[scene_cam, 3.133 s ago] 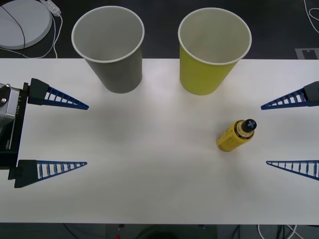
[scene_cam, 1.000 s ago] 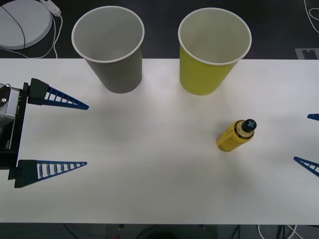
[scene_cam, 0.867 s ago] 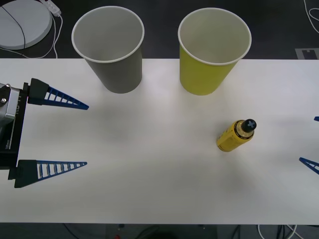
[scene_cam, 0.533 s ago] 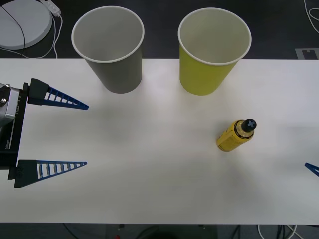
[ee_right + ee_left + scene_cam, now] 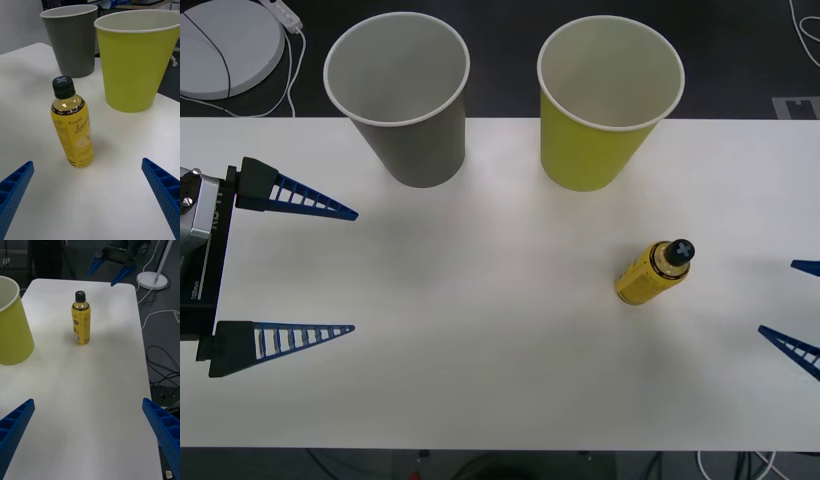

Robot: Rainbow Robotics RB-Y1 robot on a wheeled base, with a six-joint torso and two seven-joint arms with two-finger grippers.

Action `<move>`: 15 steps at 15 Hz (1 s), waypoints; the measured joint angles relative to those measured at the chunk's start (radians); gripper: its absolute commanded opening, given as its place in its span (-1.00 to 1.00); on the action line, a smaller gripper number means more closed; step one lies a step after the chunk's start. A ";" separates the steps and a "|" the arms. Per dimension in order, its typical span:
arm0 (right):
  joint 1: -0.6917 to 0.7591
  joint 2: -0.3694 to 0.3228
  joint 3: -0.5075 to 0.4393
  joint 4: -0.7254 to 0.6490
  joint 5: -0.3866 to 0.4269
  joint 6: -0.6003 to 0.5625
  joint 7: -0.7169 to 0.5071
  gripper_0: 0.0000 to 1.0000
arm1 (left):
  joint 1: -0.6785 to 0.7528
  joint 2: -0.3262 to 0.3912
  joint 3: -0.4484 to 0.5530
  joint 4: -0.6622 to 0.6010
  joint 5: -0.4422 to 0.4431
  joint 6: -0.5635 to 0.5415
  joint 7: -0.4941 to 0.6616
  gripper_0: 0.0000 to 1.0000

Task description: Put the can into the green bin and the plastic bottle into the gray bin

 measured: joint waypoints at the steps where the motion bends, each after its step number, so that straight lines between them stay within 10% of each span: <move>1: -0.014 0.002 0.018 0.000 0.000 0.015 0.005 1.00 | 0.000 0.000 0.000 0.000 0.000 0.000 0.000 1.00; 15: -0.209 0.038 0.243 0.000 0.058 0.138 0.039 1.00 | 0.000 0.000 0.000 0.000 0.000 0.000 0.000 1.00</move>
